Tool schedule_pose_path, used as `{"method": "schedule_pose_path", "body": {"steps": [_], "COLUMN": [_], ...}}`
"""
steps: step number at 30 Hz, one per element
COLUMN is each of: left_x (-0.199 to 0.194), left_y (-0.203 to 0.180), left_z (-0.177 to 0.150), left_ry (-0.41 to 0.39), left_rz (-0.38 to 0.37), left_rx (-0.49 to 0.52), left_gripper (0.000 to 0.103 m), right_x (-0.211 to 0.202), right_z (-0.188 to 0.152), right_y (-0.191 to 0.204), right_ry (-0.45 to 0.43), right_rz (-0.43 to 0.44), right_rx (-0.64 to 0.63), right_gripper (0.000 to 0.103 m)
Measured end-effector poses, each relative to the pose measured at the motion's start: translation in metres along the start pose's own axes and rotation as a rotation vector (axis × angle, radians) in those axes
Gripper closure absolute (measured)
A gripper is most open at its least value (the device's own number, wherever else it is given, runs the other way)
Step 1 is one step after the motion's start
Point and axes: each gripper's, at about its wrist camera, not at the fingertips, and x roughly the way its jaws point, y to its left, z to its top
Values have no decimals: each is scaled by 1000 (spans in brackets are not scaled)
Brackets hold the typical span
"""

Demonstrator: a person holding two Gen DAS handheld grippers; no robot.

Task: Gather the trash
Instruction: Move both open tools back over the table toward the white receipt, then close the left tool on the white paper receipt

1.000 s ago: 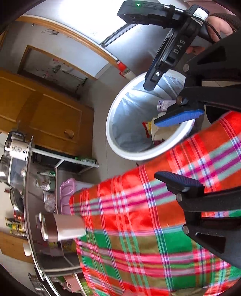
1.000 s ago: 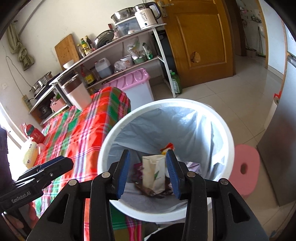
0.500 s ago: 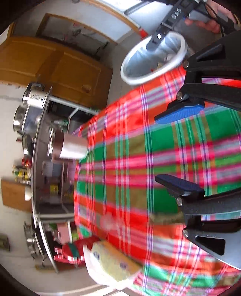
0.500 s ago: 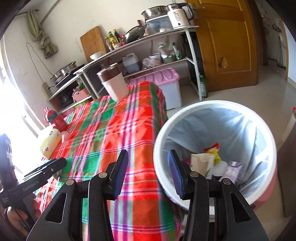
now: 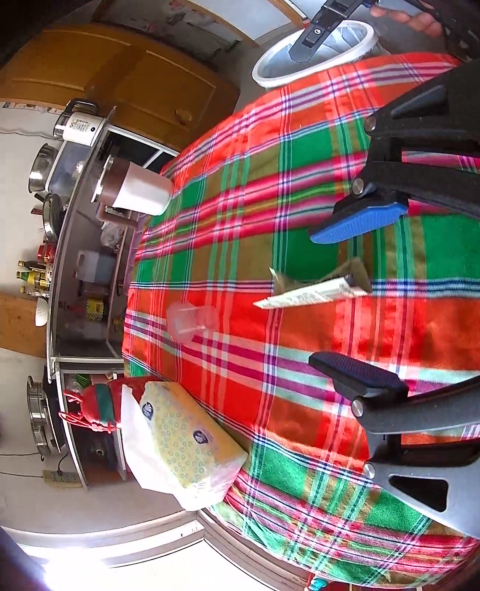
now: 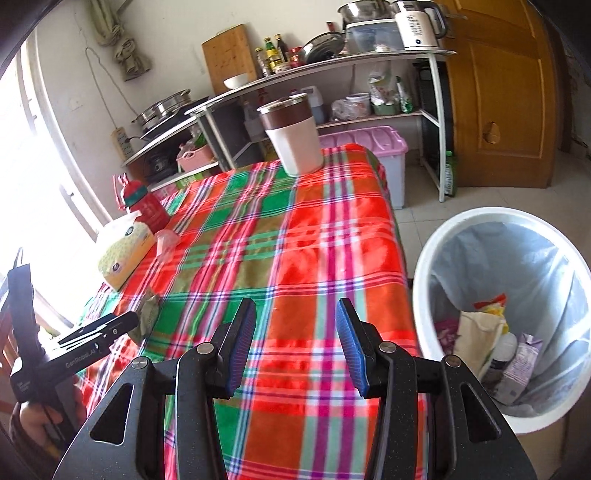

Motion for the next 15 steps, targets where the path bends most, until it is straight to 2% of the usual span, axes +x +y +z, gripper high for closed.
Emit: {"method": "schedule_pose_path", "body": {"steps": [7,11,15], "left_x": [19,31,34], "left_y": [6,9,8], "left_z": [1,4,3], "left_ry": [31,51,45], "left_rz": [-4,-36,-30], "left_rx": [10,-8,14], "left_gripper": [40,40,40], "right_x": [17,24,31], "right_z": [4,6,9], "right_y": [27,36,45], "right_ry": [22,31,40], "right_rz": [16,15,15], "right_rx": [-51,-62,-77], "right_gripper": [57,57,57]}}
